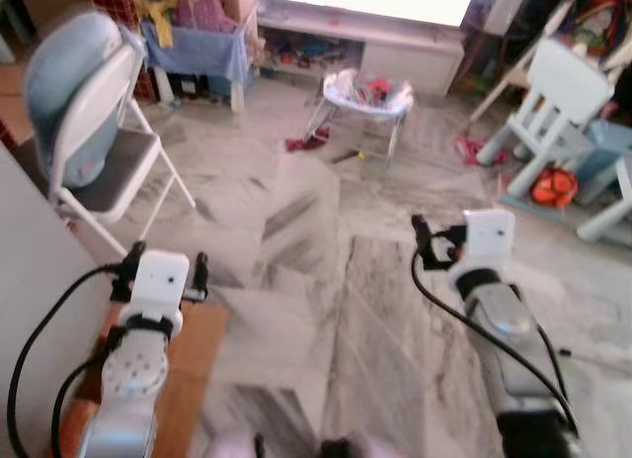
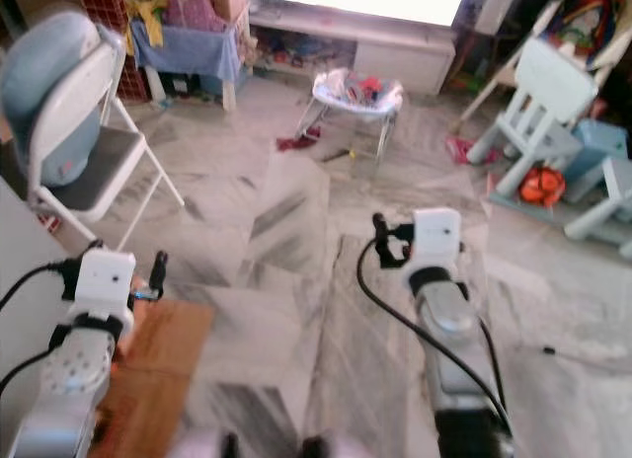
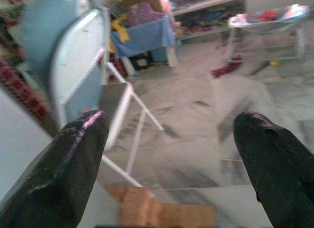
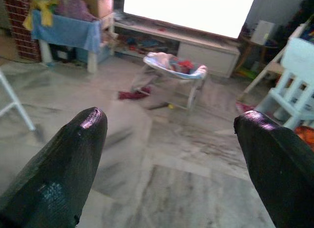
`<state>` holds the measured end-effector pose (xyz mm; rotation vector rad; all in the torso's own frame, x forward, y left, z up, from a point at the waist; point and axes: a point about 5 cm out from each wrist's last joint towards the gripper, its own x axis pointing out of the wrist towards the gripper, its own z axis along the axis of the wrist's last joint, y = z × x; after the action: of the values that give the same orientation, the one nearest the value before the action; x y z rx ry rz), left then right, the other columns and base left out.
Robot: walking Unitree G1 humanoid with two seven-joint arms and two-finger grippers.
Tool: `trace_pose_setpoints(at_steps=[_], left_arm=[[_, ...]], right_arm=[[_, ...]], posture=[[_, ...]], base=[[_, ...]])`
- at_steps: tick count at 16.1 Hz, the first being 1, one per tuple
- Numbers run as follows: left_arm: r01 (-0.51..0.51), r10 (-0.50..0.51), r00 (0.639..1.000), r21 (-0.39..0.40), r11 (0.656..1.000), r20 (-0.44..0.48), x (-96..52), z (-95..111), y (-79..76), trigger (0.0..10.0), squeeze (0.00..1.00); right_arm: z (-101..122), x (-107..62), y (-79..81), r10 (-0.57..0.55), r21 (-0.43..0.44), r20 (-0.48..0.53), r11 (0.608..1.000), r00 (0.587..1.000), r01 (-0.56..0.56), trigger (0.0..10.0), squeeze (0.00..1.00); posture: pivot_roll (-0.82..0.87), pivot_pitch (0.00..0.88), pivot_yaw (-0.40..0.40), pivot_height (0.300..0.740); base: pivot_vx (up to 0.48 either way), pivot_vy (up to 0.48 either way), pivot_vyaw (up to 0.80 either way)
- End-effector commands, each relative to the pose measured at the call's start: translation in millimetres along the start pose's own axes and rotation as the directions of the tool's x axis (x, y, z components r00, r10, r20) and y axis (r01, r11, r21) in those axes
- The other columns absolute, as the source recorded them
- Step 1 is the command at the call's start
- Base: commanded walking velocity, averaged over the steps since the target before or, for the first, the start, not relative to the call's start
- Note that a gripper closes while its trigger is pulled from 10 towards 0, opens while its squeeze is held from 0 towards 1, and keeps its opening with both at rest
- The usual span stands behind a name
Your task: Restocking fridge
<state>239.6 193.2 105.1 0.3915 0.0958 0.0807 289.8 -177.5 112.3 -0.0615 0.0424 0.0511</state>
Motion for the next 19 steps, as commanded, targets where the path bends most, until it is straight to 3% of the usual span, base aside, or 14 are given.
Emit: trace_pose_setpoints(at_steps=[1, 5, 9, 12, 15, 19], left_arm=[[-0.009, 0.010, 1.000, 0.011, 1.000, -0.023, 0.6, -2, -0.8, 10.0, 0.00], [0.044, -0.044, 0.998, 0.011, 0.999, 0.044, 1.1, 7, -9.3, 10.0, 0.00], [0.048, -0.050, 0.998, 0.033, 0.998, 0.049, 5.0, 9, -11.7, 10.0, 0.00], [0.032, -0.034, 0.999, 0.081, 0.996, 0.022, 13.2, 8, -5.1, 10.0, 0.00], [0.076, -0.081, 0.996, 0.145, 0.987, 0.032, 22.3, 13, -7.8, 10.0, 0.00], [0.140, -0.158, 0.985, 0.216, 0.966, 0.068, 36.1, 28, -11.0, 10.0, 0.00]], right_arm=[[3, 0.8, 0.4, 0.013, -0.018, 0.008, 1.000, 1.000, -0.013, 10.0, 0.00], [2, 1.7, 3.2, 0.015, -0.011, 0.010, 1.000, 1.000, -0.015, 10.0, 0.00], [-1, 4.1, 3.8, 0.001, 0.001, 0.006, 1.000, 1.000, -0.001, 10.0, 0.00], [1, 11.5, 7.4, -0.015, 0.029, 0.029, 0.999, 0.999, 0.015, 10.0, 0.00], [-2, 15.7, 11.9, -0.055, 0.074, 0.038, 0.996, 0.998, 0.052, 10.0, 0.00], [-4, 12.7, 2.6, -0.166, 0.112, 0.056, 0.981, 0.984, 0.159, 10.0, 0.00]], posture=[[0.13, 0.089, -0.099, 0.740], [0.13, 0.086, -0.098, 0.740], [0.14, 0.065, -0.084, 0.740], [0.18, 0.044, -0.045, 0.740], [0.21, 0.006, 0.044, 0.740], [0.17, 0.028, 0.097, 0.740]], base=[[-0.356, 0.000, 0.00], [-0.250, 0.000, 0.80], [0.000, 0.000, 0.80], [0.000, 0.000, 0.79], [0.000, 0.000, 0.00], [0.000, 0.000, 0.00]])
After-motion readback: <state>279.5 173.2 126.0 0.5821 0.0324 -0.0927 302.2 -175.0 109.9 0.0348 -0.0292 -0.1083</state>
